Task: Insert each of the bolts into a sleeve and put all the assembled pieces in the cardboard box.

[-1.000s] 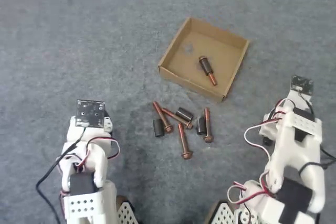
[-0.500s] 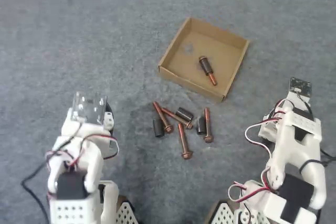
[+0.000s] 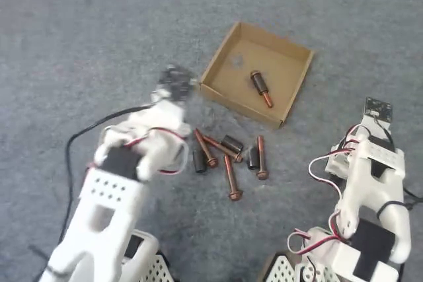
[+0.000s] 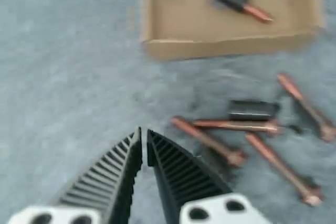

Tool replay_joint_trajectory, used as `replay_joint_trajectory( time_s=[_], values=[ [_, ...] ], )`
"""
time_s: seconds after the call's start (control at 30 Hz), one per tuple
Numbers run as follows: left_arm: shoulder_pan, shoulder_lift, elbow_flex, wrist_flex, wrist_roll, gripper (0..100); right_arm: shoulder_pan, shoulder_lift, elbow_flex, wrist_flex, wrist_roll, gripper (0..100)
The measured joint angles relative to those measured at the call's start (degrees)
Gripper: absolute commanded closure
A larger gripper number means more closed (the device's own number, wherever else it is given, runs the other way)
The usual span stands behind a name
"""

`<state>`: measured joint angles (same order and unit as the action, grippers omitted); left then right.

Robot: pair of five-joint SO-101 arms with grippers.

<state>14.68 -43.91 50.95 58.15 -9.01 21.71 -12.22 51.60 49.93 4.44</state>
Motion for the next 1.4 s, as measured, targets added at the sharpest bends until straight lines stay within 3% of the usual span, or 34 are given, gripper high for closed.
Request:
replay_joint_trajectory(
  time_s=[0.13, 0.37, 0.67, 0.9, 1.07, 1.17, 1.3, 1.4],
  values=[
    [7.56, 10.46, -5.89, 0.00, -4.13, 99, 0.00, 0.00, 0.00, 0.00, 0.00, 99.2],
    [18.37, 30.15, -13.80, 0.00, -20.57, 99, 0.00, 0.00, 0.00, 0.00, 0.00, 99.2],
    [28.84, 41.32, -16.35, -5.63, -25.76, 93, 0.00, 0.00, 0.00, -0.97, 0.00, 99.2],
    [29.19, 46.42, -16.35, -15.91, -24.70, 93, 0.00, 0.00, 0.00, -0.97, 0.00, 99.2],
    [29.27, 46.68, -16.35, -21.27, -12.31, 93, 0.00, 0.00, 0.00, -0.97, 0.00, 99.2],
    [29.10, 47.82, -16.35, -22.68, -7.30, 96, 0.00, 0.00, 0.00, -0.97, 0.00, 99.2],
    [25.67, 53.10, -19.87, -24.62, -6.07, 99, 0.00, 0.00, 0.00, -0.97, 0.00, 99.2],
    [24.97, 57.76, -26.11, -20.92, -5.98, 99, 0.00, 0.00, 0.00, -0.97, 0.00, 99.2]
  ],
)
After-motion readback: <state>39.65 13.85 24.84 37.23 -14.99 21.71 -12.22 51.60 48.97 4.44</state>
